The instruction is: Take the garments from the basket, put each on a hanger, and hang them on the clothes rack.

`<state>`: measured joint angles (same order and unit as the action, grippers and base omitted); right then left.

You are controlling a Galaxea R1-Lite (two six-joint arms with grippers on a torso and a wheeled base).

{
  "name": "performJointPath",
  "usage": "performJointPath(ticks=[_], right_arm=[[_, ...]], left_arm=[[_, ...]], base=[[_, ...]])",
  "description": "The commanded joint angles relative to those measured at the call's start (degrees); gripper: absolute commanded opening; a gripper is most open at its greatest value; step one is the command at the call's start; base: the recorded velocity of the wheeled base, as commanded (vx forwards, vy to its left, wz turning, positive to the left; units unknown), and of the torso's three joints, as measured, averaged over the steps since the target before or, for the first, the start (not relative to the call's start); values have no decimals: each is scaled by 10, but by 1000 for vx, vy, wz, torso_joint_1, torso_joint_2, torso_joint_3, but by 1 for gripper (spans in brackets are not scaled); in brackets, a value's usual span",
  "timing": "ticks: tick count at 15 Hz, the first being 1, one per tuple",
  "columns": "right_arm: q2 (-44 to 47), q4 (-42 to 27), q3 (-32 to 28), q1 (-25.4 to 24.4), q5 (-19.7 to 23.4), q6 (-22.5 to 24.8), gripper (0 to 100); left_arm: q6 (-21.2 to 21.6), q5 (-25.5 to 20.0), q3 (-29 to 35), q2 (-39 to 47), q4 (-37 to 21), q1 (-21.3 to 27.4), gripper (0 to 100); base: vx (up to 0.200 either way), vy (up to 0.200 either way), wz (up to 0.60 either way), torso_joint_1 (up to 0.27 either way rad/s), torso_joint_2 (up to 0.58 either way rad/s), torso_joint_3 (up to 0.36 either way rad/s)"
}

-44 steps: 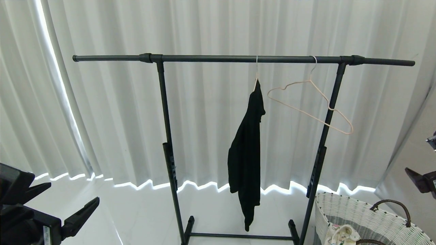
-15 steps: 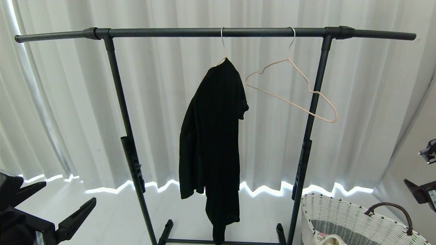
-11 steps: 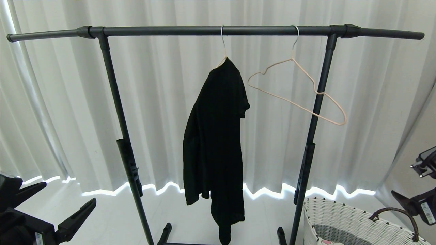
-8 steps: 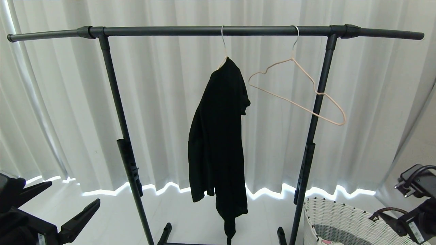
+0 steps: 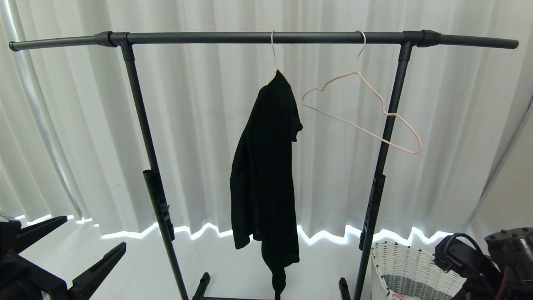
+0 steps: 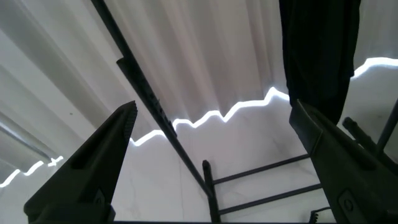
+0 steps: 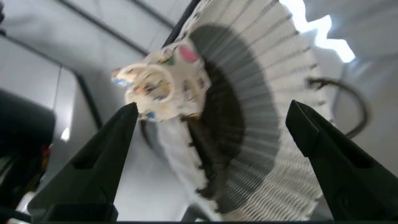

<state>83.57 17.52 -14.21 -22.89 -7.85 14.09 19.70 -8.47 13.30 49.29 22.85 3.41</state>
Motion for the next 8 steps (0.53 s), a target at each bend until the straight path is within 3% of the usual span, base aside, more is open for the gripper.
performJointPath(ticks=[1,5,8], right_arm=[[96,0,-9,-8,-1,-31,100],[190,1,-48,-2,-21,-63,100],[243,1,-84,12,-59,-83,100]], left_arm=[[1,0,1,-4,0,1,100],[3,1,-10,-23,-1,11,100],[3,2,-7,-23,-1,11,100]], base=[[0,0,0,0,0,0],[0,0,0,0,0,0],[0,0,0,0,0,0]])
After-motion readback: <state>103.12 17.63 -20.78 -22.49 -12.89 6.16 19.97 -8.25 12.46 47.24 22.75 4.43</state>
